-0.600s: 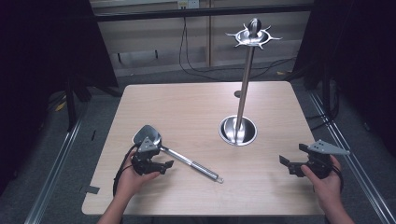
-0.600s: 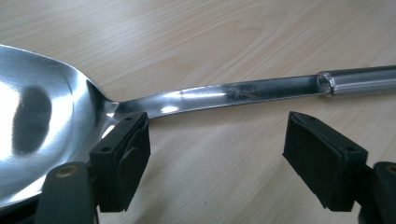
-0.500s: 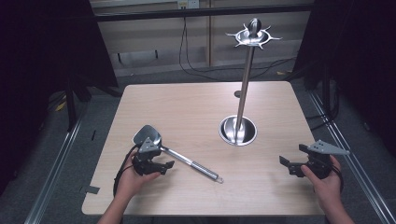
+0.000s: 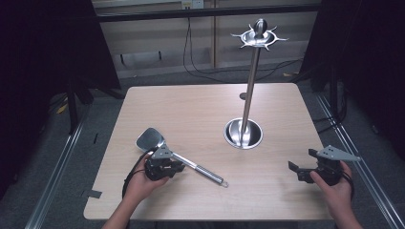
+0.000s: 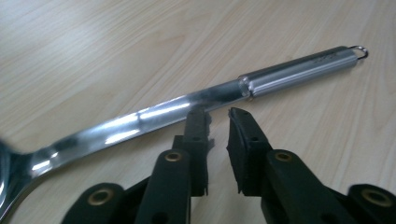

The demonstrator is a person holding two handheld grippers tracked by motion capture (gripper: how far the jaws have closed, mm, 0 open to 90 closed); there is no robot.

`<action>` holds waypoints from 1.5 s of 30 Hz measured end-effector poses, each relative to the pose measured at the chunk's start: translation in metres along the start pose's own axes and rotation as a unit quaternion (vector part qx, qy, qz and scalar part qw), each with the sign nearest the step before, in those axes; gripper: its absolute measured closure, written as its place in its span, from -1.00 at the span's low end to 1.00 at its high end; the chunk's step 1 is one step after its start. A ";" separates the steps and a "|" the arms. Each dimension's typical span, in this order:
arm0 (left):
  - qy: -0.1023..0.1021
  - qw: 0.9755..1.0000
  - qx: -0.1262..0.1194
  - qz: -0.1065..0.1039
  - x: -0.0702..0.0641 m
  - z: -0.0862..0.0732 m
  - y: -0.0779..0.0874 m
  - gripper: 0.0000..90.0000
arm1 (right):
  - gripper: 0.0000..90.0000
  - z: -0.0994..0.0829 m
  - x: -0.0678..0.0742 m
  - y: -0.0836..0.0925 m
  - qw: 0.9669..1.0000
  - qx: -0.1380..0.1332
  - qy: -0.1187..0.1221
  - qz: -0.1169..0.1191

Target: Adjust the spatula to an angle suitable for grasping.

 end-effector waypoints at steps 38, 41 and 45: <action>0.021 1.000 0.015 -0.005 0.002 0.027 -0.049 0.96 | -0.89 -0.019 -0.021 0.017 0.999 0.011 -0.030 -0.030; 0.025 1.000 0.017 0.001 0.004 0.031 -0.054 0.95 | -0.89 -0.019 -0.022 0.017 0.999 0.010 -0.028 -0.031; 0.031 0.999 0.017 0.006 0.005 0.034 -0.059 0.95 | -0.89 -0.019 -0.022 0.018 0.999 0.010 -0.031 -0.033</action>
Point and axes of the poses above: each handheld gripper's, and its own axes: y roughly backward along the jaws, z roughly out of its top, x roughly to its left, the point moved 6 cm from there along -y, roughly forward along the jaws, and after that the axes turned 2 degrees about x, right-handed, at the moved point
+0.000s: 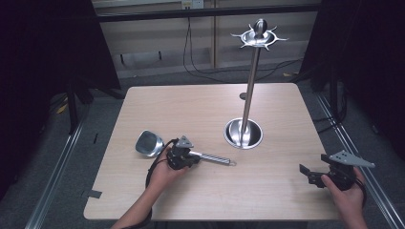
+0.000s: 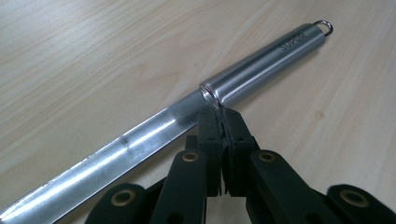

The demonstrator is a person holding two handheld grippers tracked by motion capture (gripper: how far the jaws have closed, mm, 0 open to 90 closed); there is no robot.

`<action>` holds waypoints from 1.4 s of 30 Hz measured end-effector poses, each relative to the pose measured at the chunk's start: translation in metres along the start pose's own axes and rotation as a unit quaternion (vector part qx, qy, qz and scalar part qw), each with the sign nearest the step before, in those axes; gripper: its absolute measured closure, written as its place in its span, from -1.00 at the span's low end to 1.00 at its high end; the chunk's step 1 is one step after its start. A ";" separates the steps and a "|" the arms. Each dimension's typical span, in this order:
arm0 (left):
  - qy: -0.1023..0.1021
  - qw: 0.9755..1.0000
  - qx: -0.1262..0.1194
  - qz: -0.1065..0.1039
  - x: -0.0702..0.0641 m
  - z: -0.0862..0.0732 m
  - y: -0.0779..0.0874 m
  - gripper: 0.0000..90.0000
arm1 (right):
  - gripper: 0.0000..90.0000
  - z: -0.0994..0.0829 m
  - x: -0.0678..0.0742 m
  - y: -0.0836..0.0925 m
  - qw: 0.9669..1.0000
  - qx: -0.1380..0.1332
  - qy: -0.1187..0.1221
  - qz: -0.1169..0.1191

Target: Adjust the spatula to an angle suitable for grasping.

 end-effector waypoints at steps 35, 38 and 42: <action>0.048 0.992 -0.003 0.119 0.068 0.007 0.019 0.99 | -0.89 0.003 0.005 0.000 1.000 -0.006 0.000 0.008; 0.075 0.989 -0.004 0.126 0.078 0.006 0.020 1.00 | -0.89 0.003 0.004 0.001 1.000 -0.005 -0.001 0.010; 0.090 0.987 0.013 0.133 0.091 -0.001 0.021 1.00 | -0.89 0.004 0.005 0.001 1.000 -0.007 0.001 0.009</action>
Point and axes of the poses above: each handheld gripper's, and its own axes: y roughly backward along the jaws, z roughly out of its top, x roughly to its left, the point moved 6 cm from there along -y, roughly forward along the jaws, and after that the axes turned 2 degrees about x, right-handed, at the moved point
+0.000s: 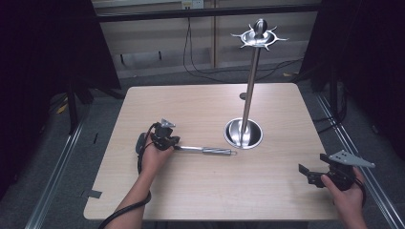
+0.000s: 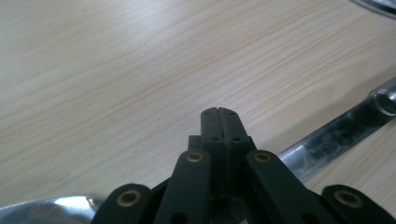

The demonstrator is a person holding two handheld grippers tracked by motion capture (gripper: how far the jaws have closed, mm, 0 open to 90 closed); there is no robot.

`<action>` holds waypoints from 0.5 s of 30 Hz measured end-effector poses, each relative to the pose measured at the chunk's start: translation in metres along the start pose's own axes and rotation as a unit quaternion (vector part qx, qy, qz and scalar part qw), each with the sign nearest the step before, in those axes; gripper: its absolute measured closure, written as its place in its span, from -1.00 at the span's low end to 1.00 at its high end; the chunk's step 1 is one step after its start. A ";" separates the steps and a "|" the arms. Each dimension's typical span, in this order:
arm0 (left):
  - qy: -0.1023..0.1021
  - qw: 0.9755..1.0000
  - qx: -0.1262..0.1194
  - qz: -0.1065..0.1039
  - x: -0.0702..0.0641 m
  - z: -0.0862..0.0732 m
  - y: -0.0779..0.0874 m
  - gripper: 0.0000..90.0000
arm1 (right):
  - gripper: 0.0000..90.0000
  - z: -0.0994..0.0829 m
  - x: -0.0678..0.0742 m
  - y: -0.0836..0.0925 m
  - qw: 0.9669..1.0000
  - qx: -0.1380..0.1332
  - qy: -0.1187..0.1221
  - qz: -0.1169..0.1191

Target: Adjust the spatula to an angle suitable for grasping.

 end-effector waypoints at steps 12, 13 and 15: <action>0.023 1.000 0.008 0.010 0.014 -0.012 0.006 1.00 | -0.89 0.000 0.000 0.000 1.000 0.000 0.003 -0.002; 0.023 1.000 0.009 0.010 0.014 -0.013 0.008 1.00 | -0.89 0.000 0.000 0.000 1.000 0.000 0.003 -0.002; 0.018 1.000 0.010 0.013 0.012 -0.017 0.012 1.00 | -0.89 0.000 0.000 0.000 1.000 0.002 0.002 -0.002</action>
Point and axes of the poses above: each handheld gripper's, and its own axes: y roughly backward along the jaws, z roughly out of its top, x roughly to its left, the point moved 6 cm from there along -y, roughly forward along the jaws, and after that the axes turned 2 degrees about x, right-handed, at the moved point
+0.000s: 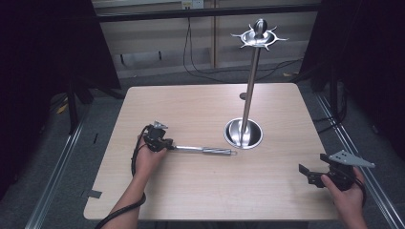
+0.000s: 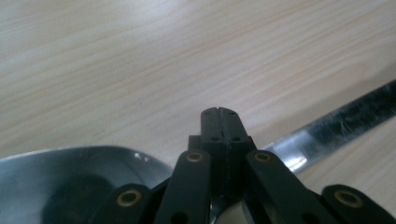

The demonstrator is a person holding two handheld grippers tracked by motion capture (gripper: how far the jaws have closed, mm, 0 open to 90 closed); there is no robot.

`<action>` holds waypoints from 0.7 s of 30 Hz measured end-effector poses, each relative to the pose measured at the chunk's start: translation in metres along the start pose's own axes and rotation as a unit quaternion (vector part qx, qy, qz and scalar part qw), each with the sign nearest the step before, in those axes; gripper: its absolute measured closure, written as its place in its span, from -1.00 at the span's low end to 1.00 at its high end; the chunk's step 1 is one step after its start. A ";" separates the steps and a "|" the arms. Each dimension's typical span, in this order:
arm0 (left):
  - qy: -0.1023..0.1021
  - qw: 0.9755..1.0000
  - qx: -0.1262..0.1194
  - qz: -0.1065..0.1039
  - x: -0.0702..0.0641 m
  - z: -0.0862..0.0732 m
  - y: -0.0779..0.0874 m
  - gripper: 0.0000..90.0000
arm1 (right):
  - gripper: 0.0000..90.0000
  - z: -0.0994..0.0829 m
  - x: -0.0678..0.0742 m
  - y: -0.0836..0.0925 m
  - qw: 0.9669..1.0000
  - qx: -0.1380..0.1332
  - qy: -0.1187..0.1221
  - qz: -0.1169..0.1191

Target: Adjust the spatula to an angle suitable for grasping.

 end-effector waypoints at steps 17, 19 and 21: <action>-0.012 1.000 0.014 -0.018 -0.019 -0.030 0.027 0.98 | -0.89 0.000 0.007 -0.001 1.000 0.004 0.006 0.004; -0.017 0.999 0.015 -0.024 -0.021 -0.033 0.029 0.98 | -0.89 0.000 0.007 -0.002 1.000 0.004 0.009 0.005; -0.011 1.000 0.011 -0.023 -0.023 -0.034 0.029 0.98 | -0.89 0.000 0.008 -0.002 1.000 0.006 0.008 0.006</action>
Point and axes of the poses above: each handheld gripper's, and its own axes: y roughly backward along the jaws, z roughly out of its top, x roughly to its left, the point moved 6 cm from there along -y, roughly forward along the jaws, and after that the axes turned 2 degrees about x, right-handed, at the moved point
